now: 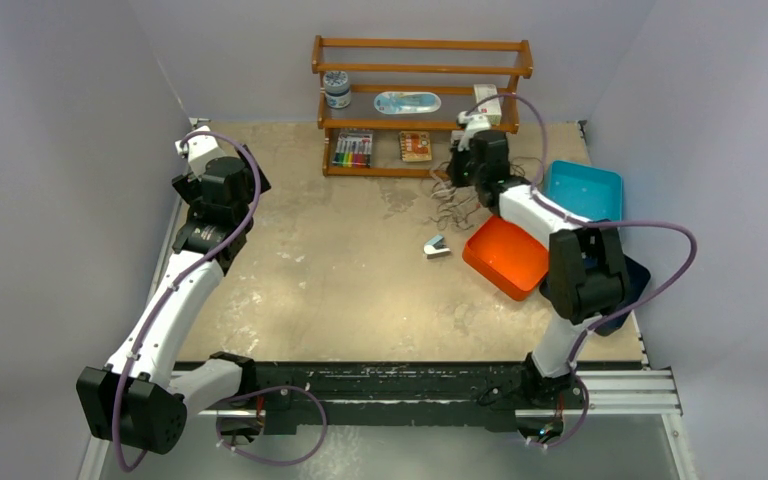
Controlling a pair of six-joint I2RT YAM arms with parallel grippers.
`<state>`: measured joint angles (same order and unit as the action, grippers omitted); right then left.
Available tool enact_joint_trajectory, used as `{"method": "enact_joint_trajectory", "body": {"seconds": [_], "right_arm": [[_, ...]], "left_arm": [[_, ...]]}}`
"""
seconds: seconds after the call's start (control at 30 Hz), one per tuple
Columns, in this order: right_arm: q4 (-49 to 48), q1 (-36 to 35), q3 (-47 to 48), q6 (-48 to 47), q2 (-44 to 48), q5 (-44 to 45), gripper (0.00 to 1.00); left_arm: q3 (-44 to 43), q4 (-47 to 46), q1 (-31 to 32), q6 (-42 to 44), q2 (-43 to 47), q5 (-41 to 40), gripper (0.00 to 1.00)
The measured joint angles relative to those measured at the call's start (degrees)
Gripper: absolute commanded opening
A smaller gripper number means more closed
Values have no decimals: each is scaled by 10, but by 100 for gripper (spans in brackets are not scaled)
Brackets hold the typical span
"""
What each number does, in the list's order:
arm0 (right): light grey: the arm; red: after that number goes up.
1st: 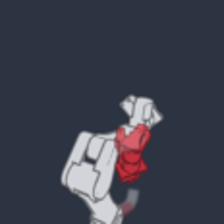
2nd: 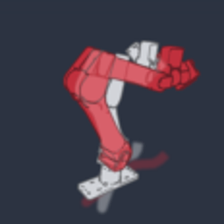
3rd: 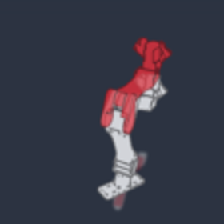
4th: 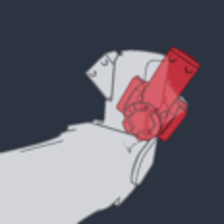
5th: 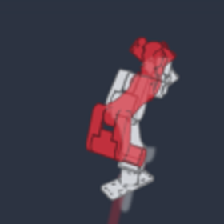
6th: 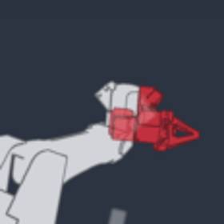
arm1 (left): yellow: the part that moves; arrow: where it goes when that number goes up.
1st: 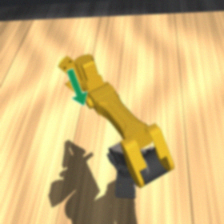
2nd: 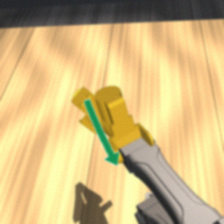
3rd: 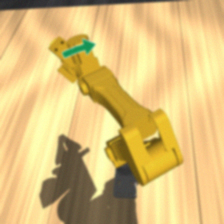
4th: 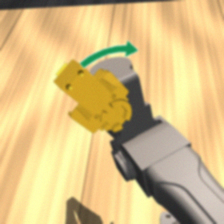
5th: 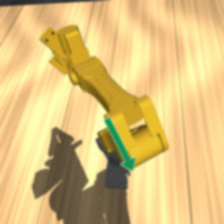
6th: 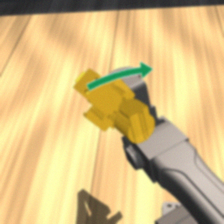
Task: Untangle the cables
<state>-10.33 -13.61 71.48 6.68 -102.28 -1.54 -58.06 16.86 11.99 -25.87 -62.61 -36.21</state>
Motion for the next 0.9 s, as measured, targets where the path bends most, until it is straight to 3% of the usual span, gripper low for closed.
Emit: {"method": "enact_joint_trajectory", "body": {"seconds": [0.27,0.33,0.5,0.63,0.9], "right_arm": [[-4,-140,-13,-3,3,-33,0],[-3,-168,-13,-3,3,-40,9],[-3,-228,-13,0,3,-51,46],[3,-233,-13,13,12,-33,70],[13,-185,-34,29,105,87,74]], "left_arm": [[0,0,0,0,0,0,97],[0,0,0,0,0,0,97],[0,0,0,0,0,0,97],[0,0,0,0,0,0,97],[0,0,0,0,0,1,97]]}}
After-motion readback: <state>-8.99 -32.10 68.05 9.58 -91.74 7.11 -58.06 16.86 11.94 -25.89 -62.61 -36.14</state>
